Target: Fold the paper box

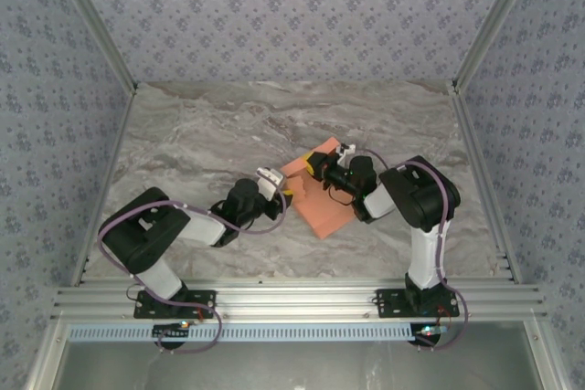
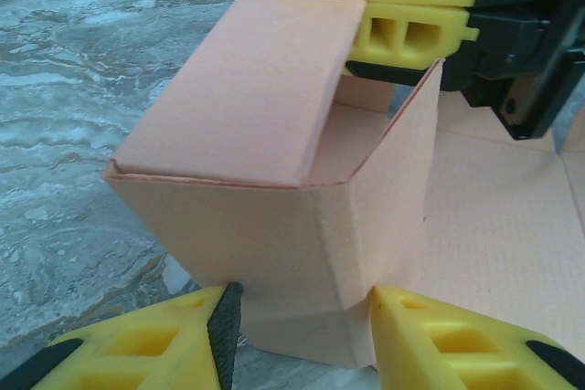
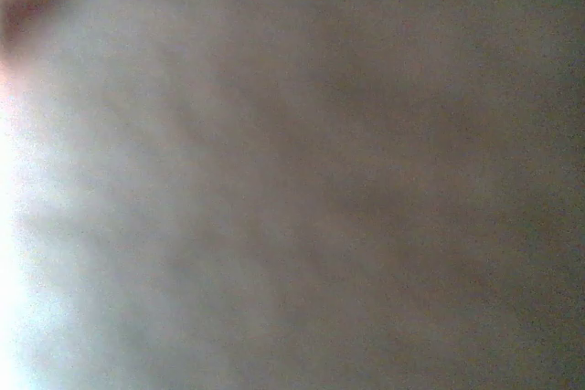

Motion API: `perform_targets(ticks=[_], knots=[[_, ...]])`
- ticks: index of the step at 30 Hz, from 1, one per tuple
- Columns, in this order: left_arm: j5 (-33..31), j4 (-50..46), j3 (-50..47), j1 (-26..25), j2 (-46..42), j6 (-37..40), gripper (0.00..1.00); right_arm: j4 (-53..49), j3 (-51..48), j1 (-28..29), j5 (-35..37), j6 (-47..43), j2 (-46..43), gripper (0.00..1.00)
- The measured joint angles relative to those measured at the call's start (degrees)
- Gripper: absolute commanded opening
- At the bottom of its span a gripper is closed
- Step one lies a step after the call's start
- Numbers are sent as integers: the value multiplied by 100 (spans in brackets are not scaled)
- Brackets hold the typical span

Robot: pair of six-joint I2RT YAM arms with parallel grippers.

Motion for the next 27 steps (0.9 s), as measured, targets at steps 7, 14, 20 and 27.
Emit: perform_targets(ticks=[7,14,20,27], knots=[[-448,-212,55,-17,11,4,37,20,-103,168,254,-22,-168,0],[-796,-343,140,-55,74,17,35,26,-422,511,1021,-260,-496,0],[-1084,-595,354,-87,133,20,38,31,-546,629,1414,-348,-654,0],[-1185,-595,516,-85,337,22,43,26,-599,804,1884,-271,-675,0]])
